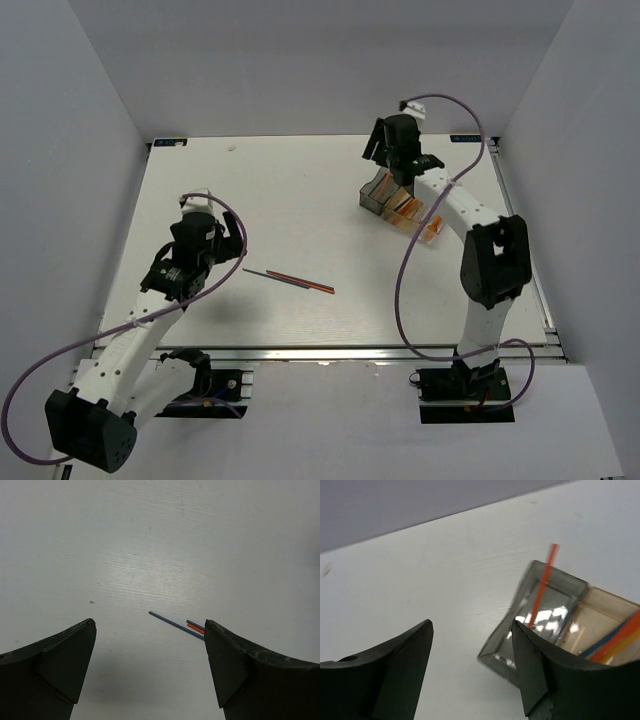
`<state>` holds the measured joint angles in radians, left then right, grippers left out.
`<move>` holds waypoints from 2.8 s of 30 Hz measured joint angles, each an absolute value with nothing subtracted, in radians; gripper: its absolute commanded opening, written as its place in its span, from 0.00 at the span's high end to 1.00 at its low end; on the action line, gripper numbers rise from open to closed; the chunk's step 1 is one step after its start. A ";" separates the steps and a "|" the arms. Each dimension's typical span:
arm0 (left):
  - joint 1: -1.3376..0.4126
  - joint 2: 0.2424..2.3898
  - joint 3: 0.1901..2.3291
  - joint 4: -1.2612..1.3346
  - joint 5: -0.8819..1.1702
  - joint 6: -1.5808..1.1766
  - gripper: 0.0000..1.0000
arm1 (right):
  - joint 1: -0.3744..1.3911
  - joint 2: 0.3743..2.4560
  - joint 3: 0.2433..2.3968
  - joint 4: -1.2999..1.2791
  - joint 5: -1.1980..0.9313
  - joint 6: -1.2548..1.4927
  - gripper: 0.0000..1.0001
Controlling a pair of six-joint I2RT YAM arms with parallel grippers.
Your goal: Sort the eating utensils into containers
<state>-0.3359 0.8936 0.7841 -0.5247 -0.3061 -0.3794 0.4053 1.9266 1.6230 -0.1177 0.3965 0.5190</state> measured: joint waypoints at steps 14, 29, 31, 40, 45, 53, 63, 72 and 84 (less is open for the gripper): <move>-0.324 0.948 0.823 -0.694 -0.709 -0.578 0.02 | 0.931 1.770 1.227 -0.298 -0.096 -0.126 0.62; -0.323 0.855 0.823 -0.669 -0.707 -0.542 0.02 | 0.997 1.811 1.186 -0.286 -0.131 -0.166 0.60; -0.323 0.863 0.823 -0.668 -0.694 -0.537 0.02 | 0.995 1.829 1.193 -0.286 -0.131 -0.167 0.55; -0.323 0.865 0.823 -0.657 -0.663 -0.522 0.02 | 0.976 1.868 1.202 -0.288 -0.138 -0.165 0.54; -0.323 0.865 0.823 -0.654 -0.655 -0.519 0.02 | 0.953 1.884 1.210 -0.282 -0.159 -0.166 0.54; -0.323 0.870 0.823 -0.651 -0.647 -0.514 0.02 | 0.933 1.939 1.259 -0.267 -0.183 -0.166 0.54; -0.323 0.879 0.823 -0.651 -0.643 -0.512 0.02 | 0.933 1.966 1.296 -0.276 -0.179 -0.177 0.57; -0.323 0.882 0.823 -0.651 -0.637 -0.507 0.02 | 0.933 1.934 1.290 -0.292 -0.176 -0.204 0.55; -0.323 0.883 0.823 -0.650 -0.626 -0.505 0.02 | 0.933 1.910 1.286 -0.374 -0.125 -0.274 0.63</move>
<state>-0.3229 0.8825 0.8234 -0.6502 -0.6262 -0.5049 0.9325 1.9102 1.2858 -0.3744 -0.1249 -0.2745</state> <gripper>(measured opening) 0.979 0.382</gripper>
